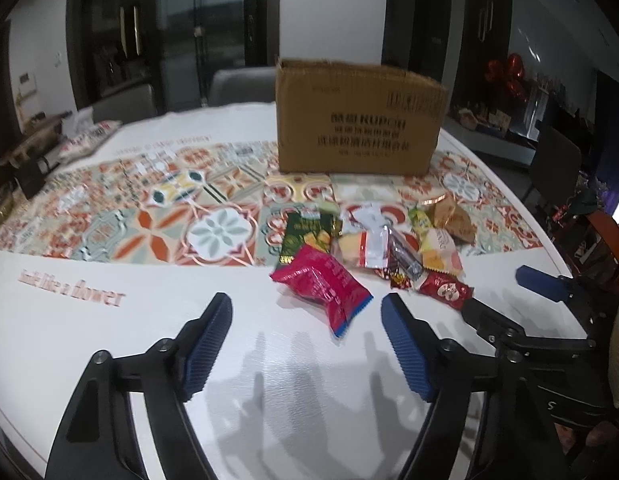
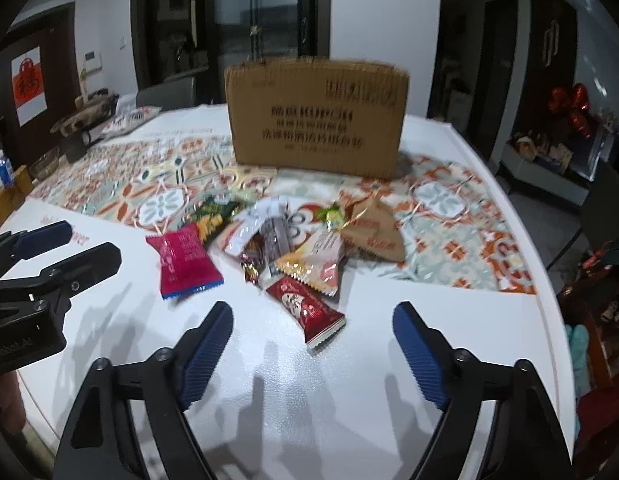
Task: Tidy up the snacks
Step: 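Grasp the pink snack bag with the left gripper while the right grasps the red wrapped bar, then carry both snacks into the cardboard box and open both grippers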
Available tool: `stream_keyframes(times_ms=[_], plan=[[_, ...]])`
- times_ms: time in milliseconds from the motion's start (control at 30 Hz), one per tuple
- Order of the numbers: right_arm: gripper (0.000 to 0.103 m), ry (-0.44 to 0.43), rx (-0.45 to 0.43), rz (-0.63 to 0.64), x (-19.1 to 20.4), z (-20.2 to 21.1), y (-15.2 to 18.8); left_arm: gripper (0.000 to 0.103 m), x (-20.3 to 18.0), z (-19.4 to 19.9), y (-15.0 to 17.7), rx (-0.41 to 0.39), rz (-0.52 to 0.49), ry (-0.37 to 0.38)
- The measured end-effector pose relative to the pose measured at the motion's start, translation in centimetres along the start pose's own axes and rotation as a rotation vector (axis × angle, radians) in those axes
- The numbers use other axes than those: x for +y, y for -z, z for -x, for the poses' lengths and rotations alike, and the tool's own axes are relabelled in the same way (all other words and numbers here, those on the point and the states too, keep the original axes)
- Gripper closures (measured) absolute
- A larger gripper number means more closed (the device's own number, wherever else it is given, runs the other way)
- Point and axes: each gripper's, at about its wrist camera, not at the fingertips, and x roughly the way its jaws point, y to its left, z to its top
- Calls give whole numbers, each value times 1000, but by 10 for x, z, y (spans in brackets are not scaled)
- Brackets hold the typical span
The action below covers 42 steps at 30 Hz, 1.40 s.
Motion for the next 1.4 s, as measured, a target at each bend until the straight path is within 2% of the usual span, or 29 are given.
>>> stream_keyframes(times_ms=[233, 533, 800, 867, 1033, 1233, 1400], plan=[[35, -45, 76, 6, -3, -33, -1, 34, 1, -31, -2, 78, 21, 28], [41, -74, 117, 9, -5, -51, -4, 37, 6, -60, -9, 154, 88, 89], [54, -110, 153, 7, -2, -60, -7, 44, 5, -75, -14, 171, 105, 102], [61, -122, 163, -2, -1, -61, -7, 55, 5, -77, -13, 175, 102, 103], [79, -143, 168, 10, 5, -60, -7, 62, 6, -77, -13, 171, 108, 121], [80, -191, 182, -22, 8, -57, -6, 67, 5, -67, -11, 154, 96, 127], [80, -192, 155, -9, 14, -47, -9, 69, 2, -55, -10, 129, 62, 114]])
